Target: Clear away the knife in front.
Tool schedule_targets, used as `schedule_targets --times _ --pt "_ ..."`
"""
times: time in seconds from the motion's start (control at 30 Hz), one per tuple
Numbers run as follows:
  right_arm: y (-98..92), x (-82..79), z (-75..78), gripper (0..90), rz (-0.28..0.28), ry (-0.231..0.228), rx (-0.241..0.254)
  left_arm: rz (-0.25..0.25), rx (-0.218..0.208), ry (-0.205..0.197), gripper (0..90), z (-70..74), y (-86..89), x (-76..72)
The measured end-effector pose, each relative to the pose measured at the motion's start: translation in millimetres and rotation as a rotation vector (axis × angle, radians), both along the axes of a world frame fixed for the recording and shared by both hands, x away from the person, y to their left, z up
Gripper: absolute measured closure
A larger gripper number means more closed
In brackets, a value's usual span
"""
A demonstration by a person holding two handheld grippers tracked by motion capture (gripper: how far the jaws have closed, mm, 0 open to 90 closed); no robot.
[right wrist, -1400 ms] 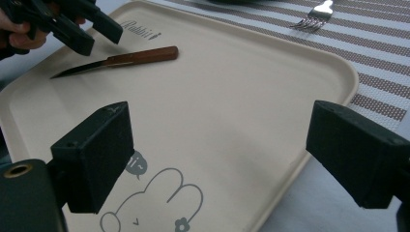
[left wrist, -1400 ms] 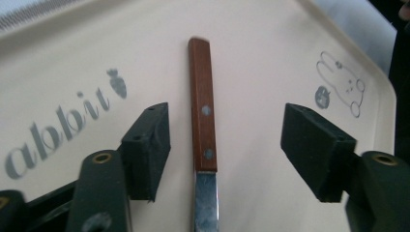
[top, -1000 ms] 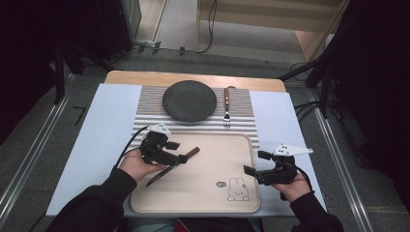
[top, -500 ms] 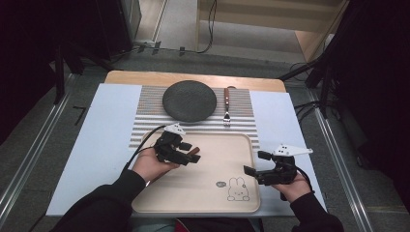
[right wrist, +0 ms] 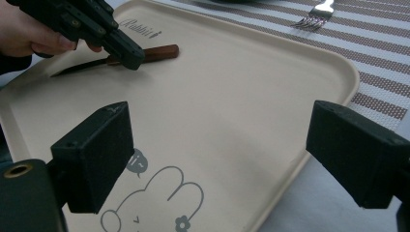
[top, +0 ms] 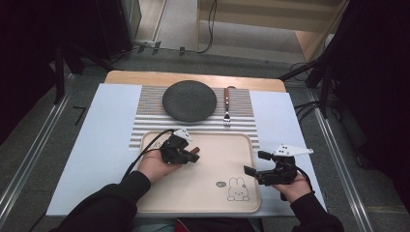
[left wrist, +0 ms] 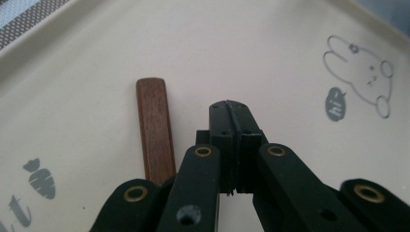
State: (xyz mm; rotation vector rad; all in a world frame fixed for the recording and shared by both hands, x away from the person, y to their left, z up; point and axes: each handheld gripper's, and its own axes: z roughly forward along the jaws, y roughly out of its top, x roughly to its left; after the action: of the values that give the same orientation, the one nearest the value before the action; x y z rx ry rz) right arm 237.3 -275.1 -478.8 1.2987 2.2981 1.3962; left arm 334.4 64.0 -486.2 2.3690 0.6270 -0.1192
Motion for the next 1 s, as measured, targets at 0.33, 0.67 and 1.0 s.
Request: schedule_targets --times 0.33,0.67,1.0 --pt "0.0 0.0 0.0 8.2 0.001 0.000 0.001 0.034 0.031 0.011 90.0 -7.6 5.4 7.1" --pt "0.0 0.0 0.2 8.2 0.002 0.000 0.003 0.064 0.033 0.006 90.0 -6.9 16.1 14.9" --pt "0.2 -0.3 0.3 9.9 0.002 0.000 0.007 0.118 0.034 0.009 90.0 -5.9 32.3 25.7"
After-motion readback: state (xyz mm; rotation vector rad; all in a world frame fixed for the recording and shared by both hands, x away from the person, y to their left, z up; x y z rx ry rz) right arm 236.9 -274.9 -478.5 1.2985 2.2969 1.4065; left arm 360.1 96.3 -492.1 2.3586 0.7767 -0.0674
